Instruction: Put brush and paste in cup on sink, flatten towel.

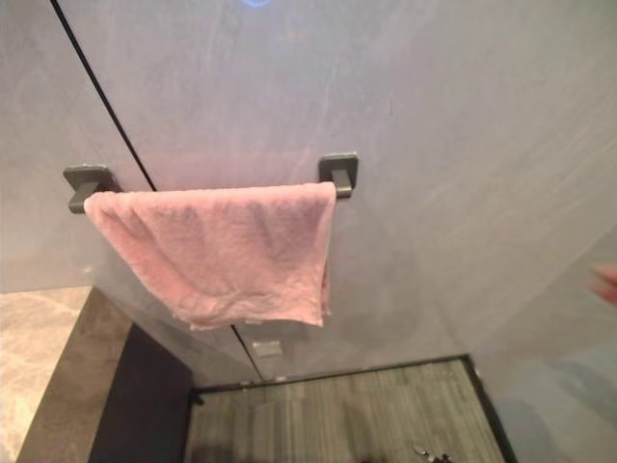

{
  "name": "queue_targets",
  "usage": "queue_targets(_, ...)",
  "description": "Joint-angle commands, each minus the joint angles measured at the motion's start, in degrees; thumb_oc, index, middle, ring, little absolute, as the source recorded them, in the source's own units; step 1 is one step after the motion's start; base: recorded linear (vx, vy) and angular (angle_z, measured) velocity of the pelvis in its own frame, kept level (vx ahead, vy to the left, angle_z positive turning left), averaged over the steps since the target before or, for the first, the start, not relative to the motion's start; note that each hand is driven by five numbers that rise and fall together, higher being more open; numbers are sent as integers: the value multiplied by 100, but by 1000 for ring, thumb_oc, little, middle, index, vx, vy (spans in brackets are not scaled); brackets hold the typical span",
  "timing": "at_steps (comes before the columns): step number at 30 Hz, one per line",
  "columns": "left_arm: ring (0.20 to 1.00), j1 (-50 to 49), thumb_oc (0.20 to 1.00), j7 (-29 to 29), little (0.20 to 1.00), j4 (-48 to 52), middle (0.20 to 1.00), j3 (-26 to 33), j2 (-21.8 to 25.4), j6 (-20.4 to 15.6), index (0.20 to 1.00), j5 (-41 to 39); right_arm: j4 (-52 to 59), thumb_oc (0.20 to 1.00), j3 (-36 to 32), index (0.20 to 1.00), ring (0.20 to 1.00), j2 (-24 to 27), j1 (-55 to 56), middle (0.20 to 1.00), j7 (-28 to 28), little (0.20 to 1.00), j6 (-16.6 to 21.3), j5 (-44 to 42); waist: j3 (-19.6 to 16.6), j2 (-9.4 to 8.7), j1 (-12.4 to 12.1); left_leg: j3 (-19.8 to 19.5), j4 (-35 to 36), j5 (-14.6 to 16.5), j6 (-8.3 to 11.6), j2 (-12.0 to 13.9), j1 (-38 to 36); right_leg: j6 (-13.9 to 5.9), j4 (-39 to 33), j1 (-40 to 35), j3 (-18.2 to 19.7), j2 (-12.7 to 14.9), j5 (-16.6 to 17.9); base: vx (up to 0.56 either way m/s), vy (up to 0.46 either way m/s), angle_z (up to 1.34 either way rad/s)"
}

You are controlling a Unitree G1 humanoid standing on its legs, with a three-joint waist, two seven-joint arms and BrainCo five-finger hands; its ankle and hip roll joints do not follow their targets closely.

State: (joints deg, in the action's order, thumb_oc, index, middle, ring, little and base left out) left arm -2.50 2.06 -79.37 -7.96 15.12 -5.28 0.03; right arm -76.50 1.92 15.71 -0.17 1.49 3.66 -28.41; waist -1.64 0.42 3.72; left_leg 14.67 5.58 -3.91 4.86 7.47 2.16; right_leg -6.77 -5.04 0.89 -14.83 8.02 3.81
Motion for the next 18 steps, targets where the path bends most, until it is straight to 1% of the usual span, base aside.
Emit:
queue_targets(1,1000,217,1000,-4,1000,-181,1000,-52,191,-126,1000,-21,-201,1000,5,1000,1000,-123,-290,1000,34,1000,118,-19,142,-219,-70,49,-58,-31,252,193,-6,-466,4,66,-42,534,273,0,0,0)
queue_targets(11,1000,290,1000,25,1000,-80,1000,-223,232,-206,1000,119,-129,1000,125,1000,1000,-166,-369,1000,32,1000,139,10,148,-221,-92,34,-58,-25,243,167,22,-481,4,84,-58,561,290,0,0,0)
queue_targets(18,1000,429,1000,232,1000,322,1000,-832,391,-411,1000,842,109,1000,306,1000,1000,-172,-376,1000,-22,1000,235,-1,202,-196,-56,40,-58,-30,246,165,43,-491,4,123,-20,572,307,0,0,0)
